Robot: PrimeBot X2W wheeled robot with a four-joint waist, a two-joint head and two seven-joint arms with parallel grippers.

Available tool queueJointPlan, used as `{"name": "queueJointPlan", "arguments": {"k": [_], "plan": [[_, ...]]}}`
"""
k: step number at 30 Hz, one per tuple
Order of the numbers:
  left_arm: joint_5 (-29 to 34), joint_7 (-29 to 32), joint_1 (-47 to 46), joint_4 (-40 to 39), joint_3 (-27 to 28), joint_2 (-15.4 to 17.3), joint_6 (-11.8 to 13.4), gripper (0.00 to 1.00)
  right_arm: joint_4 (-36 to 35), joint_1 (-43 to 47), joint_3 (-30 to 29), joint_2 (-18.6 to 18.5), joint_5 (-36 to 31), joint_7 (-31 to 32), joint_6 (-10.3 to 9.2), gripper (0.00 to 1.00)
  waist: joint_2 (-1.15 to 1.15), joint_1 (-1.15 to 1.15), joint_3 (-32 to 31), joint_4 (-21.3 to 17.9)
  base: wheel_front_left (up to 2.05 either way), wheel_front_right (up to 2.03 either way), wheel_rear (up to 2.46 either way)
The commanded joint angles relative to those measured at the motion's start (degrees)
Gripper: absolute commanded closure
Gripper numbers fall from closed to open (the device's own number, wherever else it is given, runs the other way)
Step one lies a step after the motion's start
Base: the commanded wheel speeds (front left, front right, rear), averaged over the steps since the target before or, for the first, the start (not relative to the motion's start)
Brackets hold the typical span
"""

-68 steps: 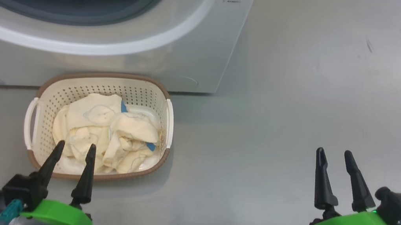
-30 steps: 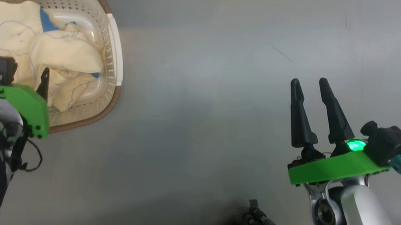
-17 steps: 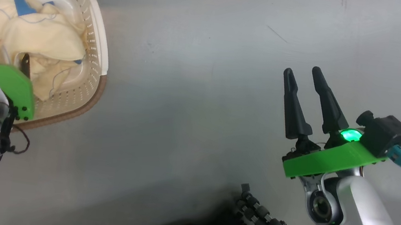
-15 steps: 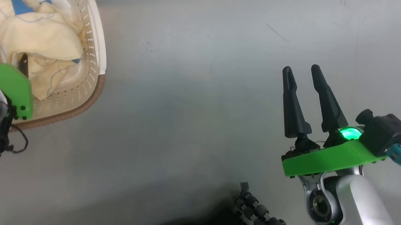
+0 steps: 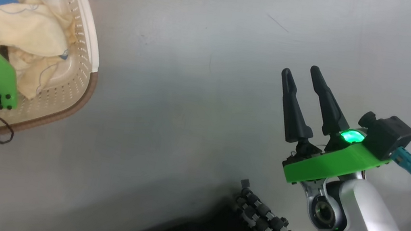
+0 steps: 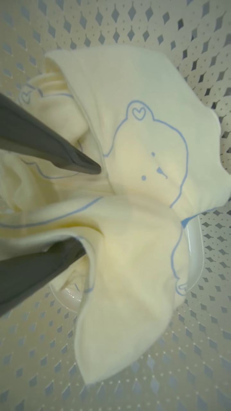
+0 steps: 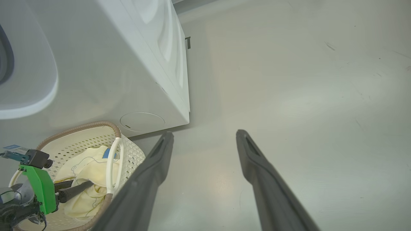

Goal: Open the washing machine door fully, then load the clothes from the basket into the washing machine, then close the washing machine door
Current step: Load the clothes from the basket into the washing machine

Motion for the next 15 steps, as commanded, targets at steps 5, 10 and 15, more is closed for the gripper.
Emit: {"name": "queueJointPlan", "arguments": {"k": [5, 10, 15], "plan": [[0.71, 0.96, -1.18, -0.34, 0.30, 2.80, 0.83, 0.00, -1.72, 0.84, 1.42, -0.13, 0.99, -0.54, -0.16, 0.00, 0.00, 0.00, 1.50, -0.95, 0.00, 0.00, 0.00], [0.86, 1.42, -2.12, -0.01, -0.10, 3.83, 1.12, 0.00, -1.85, 0.90, 1.51, -0.13, 1.30, -0.54, -0.16, 0.00, 0.00, 0.00, 2.75, -1.75, 0.00, 0.00, 0.00], [1.02, 1.36, -2.89, 0.14, -0.57, 4.42, 1.52, 0.11, -1.94, 0.85, 1.53, -0.13, 1.42, -0.54, -0.16, 0.00, 0.00, 0.00, 3.56, -2.00, 0.00, 0.00, 0.00]]}}
